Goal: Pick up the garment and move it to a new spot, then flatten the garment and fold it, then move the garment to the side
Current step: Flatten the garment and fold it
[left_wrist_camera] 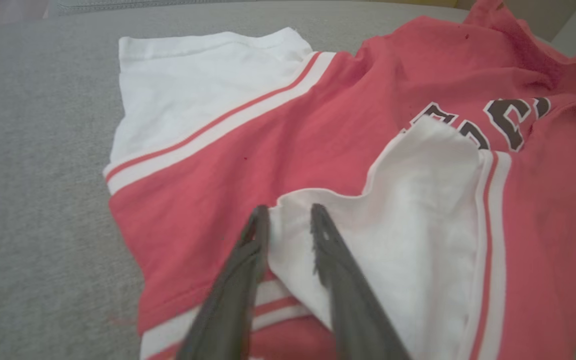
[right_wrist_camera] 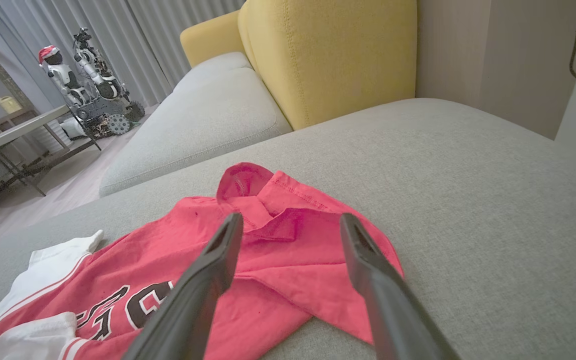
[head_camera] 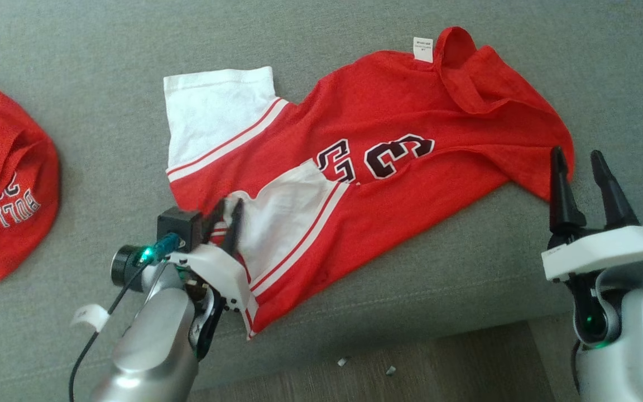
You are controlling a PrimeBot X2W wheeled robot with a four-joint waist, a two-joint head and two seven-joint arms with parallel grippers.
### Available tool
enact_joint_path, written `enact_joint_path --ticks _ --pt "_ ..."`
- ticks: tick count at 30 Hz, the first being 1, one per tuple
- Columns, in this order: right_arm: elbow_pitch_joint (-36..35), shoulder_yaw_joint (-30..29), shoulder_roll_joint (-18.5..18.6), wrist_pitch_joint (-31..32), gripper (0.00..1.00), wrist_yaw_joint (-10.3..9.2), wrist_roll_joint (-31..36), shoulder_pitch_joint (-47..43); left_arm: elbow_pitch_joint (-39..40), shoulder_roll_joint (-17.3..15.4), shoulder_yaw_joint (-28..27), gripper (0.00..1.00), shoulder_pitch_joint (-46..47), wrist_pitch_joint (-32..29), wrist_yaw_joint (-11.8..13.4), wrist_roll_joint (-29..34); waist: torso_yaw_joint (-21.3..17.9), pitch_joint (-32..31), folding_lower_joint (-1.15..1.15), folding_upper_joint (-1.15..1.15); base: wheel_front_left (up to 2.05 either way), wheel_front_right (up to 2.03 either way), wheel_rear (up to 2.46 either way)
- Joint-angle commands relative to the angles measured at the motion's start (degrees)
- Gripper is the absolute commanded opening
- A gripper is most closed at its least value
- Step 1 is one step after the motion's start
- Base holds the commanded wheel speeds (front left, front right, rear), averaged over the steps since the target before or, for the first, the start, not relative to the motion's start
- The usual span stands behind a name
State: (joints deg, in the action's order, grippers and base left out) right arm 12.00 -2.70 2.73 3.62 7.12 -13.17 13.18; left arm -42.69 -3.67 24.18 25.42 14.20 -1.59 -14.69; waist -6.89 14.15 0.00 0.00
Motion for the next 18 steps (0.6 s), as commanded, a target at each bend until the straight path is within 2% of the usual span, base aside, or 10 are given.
enact_joint_path --ticks 1,8,18 --pt "-1.69 1.25 0.15 -0.53 1.00 0.36 -0.33 1.58 1.23 -1.22 -1.33 0.00 2.53 0.61 -0.35 0.27 0.05 0.02 0.00 0.00 0.00 0.00 0.00" --pt "-0.93 0.32 0.15 -0.74 1.00 0.36 -0.31 1.69 3.78 -1.55 -2.26 0.00 2.46 0.77 -0.26 0.09 0.39 -0.11 0.00 0.00 0.00 0.00 0.00" --pt "4.58 -5.42 0.15 2.68 1.00 0.36 -0.64 1.12 19.54 -2.54 -6.78 0.00 -2.73 0.79 1.02 1.00 1.94 -1.27 0.00 0.00 0.00 0.00 0.00"
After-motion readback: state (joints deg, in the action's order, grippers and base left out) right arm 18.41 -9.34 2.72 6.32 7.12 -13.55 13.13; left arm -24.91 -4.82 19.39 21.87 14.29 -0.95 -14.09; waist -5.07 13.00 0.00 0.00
